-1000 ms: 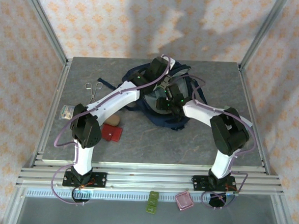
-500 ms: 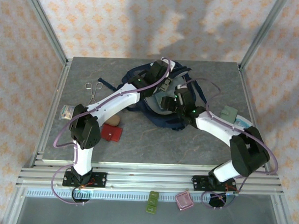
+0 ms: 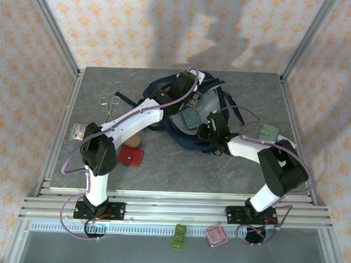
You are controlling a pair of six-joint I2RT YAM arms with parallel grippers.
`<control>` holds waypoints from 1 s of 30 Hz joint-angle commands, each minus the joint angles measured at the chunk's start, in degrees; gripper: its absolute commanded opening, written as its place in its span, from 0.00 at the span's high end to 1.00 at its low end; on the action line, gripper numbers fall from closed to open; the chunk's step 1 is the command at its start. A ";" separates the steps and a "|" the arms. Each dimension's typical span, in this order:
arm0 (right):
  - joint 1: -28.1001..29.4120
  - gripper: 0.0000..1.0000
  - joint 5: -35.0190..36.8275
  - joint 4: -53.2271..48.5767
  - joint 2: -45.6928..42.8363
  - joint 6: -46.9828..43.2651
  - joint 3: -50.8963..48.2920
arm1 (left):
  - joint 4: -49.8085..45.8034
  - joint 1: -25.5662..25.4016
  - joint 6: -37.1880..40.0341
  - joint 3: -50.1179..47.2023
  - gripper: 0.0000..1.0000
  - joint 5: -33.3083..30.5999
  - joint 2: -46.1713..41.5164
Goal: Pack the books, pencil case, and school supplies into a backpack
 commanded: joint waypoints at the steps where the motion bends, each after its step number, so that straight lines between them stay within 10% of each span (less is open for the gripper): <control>1: -1.36 0.85 -3.55 6.53 3.36 3.25 2.79 | 5.96 -0.81 -2.31 -0.45 1.00 0.69 -5.36; 22: -2.97 0.77 -15.61 36.48 18.89 16.53 11.88 | 7.25 -2.31 -5.76 -2.05 1.00 4.09 -5.85; 30: -2.98 0.65 -16.26 32.94 8.86 11.72 0.37 | 7.52 -2.28 -6.10 -4.24 1.00 2.64 -5.62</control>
